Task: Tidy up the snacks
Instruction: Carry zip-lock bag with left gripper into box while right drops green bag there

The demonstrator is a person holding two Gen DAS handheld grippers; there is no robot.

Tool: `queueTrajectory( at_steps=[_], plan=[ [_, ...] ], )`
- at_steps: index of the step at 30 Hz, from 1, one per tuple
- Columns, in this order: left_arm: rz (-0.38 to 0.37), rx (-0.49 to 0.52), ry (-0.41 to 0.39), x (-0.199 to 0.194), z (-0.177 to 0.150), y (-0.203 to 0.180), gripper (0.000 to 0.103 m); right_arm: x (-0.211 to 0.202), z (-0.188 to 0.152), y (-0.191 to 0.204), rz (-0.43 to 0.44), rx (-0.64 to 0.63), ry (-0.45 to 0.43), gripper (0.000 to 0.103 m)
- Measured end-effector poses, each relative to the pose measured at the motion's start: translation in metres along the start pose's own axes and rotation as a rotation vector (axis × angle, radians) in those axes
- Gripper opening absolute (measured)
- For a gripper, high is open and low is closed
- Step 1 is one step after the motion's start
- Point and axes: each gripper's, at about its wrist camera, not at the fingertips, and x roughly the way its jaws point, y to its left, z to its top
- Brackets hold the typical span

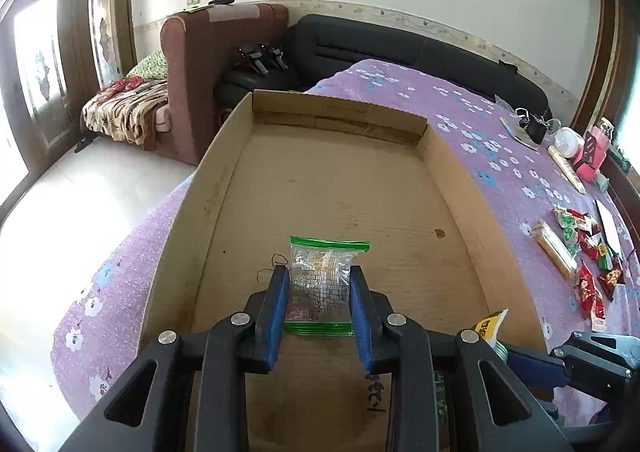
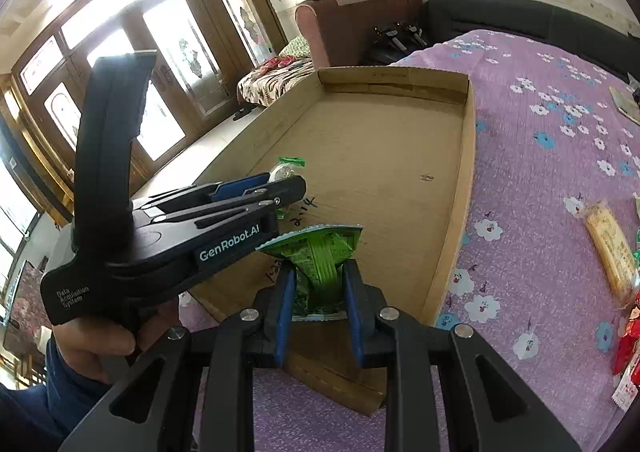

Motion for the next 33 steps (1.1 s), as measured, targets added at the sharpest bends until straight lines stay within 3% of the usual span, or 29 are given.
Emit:
queueTrajectory(
  at_steps=[11, 25, 33],
  plan=[
    [0.026, 0.016, -0.03, -0.001, -0.006, -0.003, 0.031, 0.001, -0.004, 0.001, -0.018, -0.015, -0.01, 0.024],
    [0.007, 0.008, -0.039, -0.003, -0.008, -0.001, 0.034, -0.001, -0.004, -0.001, -0.029, -0.004, -0.025, 0.026],
    [0.019, 0.022, -0.081, -0.012, -0.009, -0.001, 0.054, -0.011, -0.003, -0.003, -0.038, 0.003, -0.071, 0.034]
  ],
)
